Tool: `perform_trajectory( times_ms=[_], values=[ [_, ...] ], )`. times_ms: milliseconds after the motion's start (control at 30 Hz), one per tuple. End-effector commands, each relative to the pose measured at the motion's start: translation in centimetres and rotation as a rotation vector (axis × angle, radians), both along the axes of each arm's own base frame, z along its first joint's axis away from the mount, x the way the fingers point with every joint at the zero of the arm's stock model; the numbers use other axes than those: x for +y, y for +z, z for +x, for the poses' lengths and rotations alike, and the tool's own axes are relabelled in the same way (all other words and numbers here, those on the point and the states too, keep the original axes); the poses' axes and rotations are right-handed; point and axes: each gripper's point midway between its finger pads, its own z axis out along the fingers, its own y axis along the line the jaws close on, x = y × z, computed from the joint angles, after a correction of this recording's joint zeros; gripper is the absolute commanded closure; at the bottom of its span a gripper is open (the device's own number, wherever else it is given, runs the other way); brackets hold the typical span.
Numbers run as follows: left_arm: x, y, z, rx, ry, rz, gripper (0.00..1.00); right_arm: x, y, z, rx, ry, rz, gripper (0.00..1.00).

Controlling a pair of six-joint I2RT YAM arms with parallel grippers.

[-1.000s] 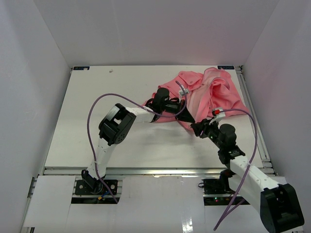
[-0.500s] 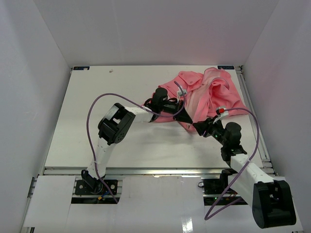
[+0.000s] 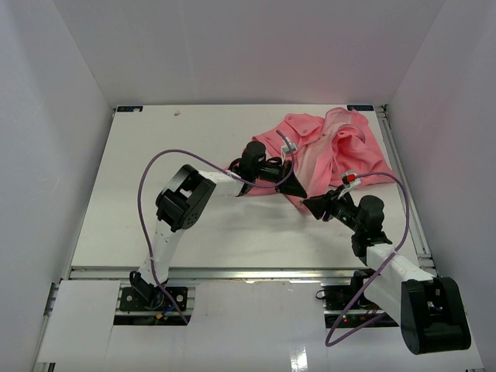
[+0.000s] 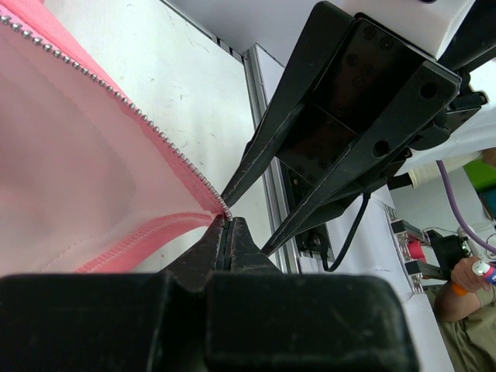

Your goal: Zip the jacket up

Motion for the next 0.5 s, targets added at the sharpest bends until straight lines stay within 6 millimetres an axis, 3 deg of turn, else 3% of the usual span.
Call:
perform_trajectory(
  times_ms=[0,467],
  values=[
    [0.53,5.13,-0.93,-0.094,-0.035,-0.088,1.00,-0.17,0.47,0.48,-0.034,-0.013,0.002,0.57],
    [0.42,5.44,-0.79,-0.102,-0.032,-0.097,1.00,-0.54,0.07,0.67,-0.024,-0.040,-0.006,0.55]
  ],
)
